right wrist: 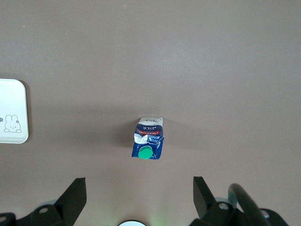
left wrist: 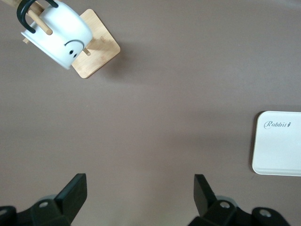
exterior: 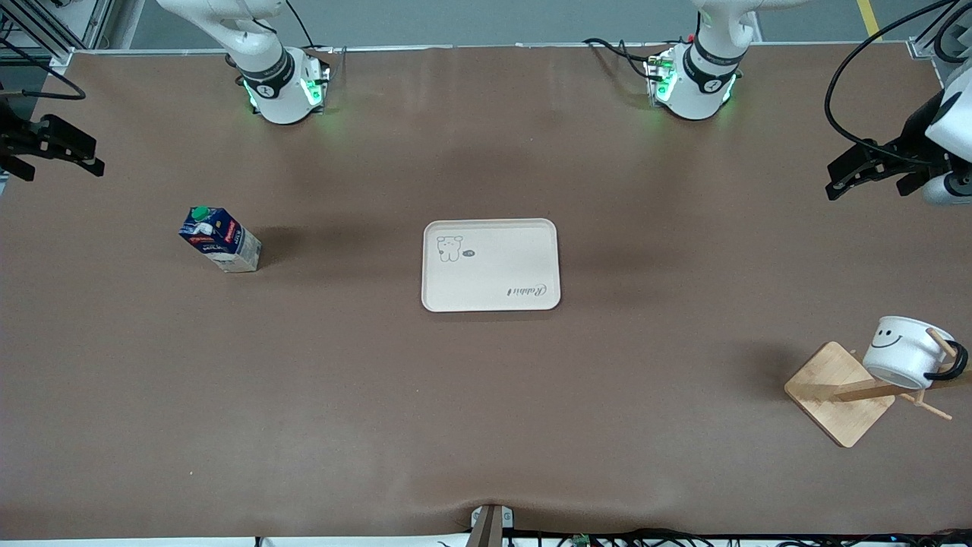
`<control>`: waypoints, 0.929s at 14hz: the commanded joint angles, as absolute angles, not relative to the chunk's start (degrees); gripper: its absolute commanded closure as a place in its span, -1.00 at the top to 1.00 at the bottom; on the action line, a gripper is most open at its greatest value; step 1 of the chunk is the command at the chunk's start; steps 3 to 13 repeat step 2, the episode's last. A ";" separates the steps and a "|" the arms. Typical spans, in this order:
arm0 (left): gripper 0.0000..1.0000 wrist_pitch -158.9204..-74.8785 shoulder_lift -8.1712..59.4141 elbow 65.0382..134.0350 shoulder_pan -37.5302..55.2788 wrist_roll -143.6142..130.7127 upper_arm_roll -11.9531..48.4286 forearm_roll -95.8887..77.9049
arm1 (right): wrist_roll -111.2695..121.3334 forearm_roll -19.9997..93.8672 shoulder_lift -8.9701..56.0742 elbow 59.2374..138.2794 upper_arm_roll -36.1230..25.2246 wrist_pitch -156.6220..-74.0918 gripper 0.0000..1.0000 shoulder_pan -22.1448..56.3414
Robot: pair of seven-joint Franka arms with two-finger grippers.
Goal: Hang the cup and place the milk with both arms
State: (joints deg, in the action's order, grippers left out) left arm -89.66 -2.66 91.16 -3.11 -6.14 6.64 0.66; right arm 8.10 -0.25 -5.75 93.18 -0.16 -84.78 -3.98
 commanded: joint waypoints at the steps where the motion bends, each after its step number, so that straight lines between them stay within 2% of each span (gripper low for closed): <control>1: 1.00 -88.95 -2.20 89.91 -3.25 -6.85 6.77 0.44 | 8.44 0.53 -5.45 92.02 0.26 -84.20 1.00 -4.75; 13: 1.00 -88.95 -2.28 89.91 -3.25 -7.90 6.77 0.44 | 8.44 0.53 -5.45 92.02 0.26 -84.20 1.00 -4.83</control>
